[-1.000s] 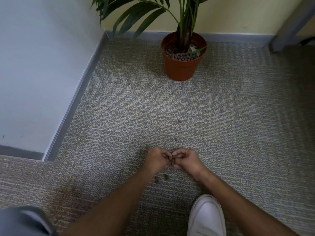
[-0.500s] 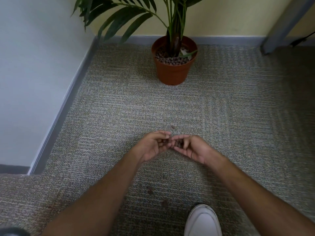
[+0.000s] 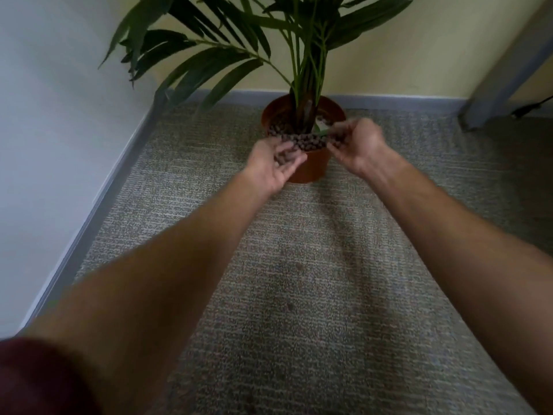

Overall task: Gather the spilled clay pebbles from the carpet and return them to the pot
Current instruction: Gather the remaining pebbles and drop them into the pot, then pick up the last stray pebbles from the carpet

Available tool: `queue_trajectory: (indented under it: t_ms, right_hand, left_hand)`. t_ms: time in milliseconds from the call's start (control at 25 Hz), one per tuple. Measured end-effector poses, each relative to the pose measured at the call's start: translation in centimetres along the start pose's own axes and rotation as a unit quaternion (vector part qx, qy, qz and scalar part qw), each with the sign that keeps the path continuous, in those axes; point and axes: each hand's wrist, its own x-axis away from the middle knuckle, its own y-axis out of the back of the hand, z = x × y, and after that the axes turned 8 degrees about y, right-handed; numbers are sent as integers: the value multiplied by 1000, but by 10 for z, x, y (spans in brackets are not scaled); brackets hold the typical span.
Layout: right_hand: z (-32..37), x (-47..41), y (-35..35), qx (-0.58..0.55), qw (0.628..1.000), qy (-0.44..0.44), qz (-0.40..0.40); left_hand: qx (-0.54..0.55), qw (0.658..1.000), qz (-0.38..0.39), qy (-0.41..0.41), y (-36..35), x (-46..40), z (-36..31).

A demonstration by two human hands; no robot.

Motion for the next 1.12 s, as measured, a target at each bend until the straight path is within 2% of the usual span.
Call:
queue_trajectory:
  t_ms: [120,320,440,520,600,720,760,800,840,920,960,1000,1040,1120]
  right_hand:
    - [9,-10,-15,-35,999,20,-6]
    - [-3,-16,3,-64,998,17,2]
    - [-20,-8,29,-24,1000,13,6]
    - [-42,8,50,30,999,3,26]
    - [-75,35,71,115,992,-15,49]
    - [-132,90,97,287,950,-13,121]
    - [-150,111,104,350,923,4,159]
    - [-166,131,110,417,885,34,203]
    - [-180,150,116,484,835,69,251]
    - [-200,189,122,584,723,118,349]
    - [-208,207,123,617,669,126,395]
    - [-215,223,125,640,621,131,434]
    - [-222,236,128,654,583,135,463]
    - [-237,262,133,669,537,142,494]
  left_hand:
    - [21,1000,-9,-18,-27,-8,-25]
    - [1,998,55,-12,-33,-3,-29]
    - [-23,997,18,-70,-13,-7,-21]
    - [-106,988,3,-110,16,-7,-6]
    - [-232,967,4,-103,54,-2,21]
    - [-391,917,-38,-65,117,27,77]
    - [-446,890,-56,-71,140,39,96]
    - [-520,847,-66,-86,163,51,114]
    - [-605,786,-70,-105,184,63,131]
    - [-760,633,-63,-136,220,90,159]
    - [-809,567,-51,-143,234,103,170]
    - [-839,523,-33,-145,243,115,178]
    - [-858,492,-10,-148,251,125,187]
    - [-878,450,36,-159,264,143,202]
